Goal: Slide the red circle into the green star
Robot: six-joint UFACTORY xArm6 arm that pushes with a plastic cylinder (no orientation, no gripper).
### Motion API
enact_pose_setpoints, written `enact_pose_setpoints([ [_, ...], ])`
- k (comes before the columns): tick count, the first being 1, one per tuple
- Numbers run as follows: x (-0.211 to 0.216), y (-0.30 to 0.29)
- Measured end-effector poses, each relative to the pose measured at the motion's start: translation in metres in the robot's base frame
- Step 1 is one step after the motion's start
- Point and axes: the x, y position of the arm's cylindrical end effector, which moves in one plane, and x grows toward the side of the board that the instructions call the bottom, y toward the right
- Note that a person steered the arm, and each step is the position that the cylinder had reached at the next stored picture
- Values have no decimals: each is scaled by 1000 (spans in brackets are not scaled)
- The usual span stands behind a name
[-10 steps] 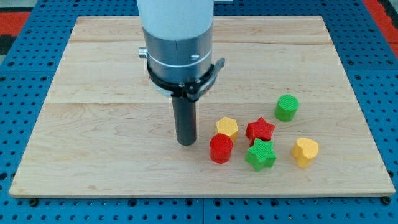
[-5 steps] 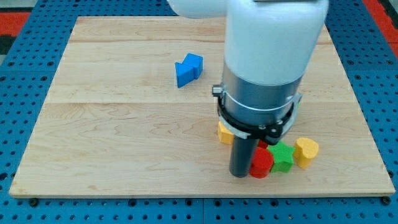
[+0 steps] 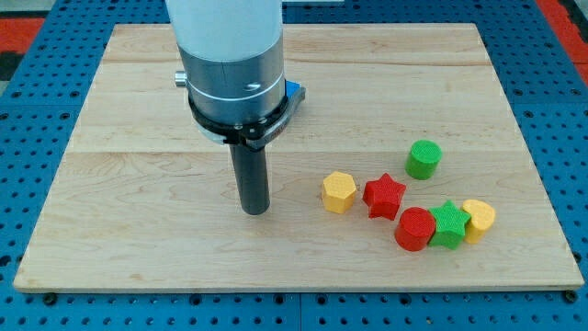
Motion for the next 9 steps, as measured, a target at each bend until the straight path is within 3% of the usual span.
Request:
enact_pose_setpoints([
  [2,-3,0],
  [4,-25,57],
  [7,0,117],
  [9,-31,165],
])
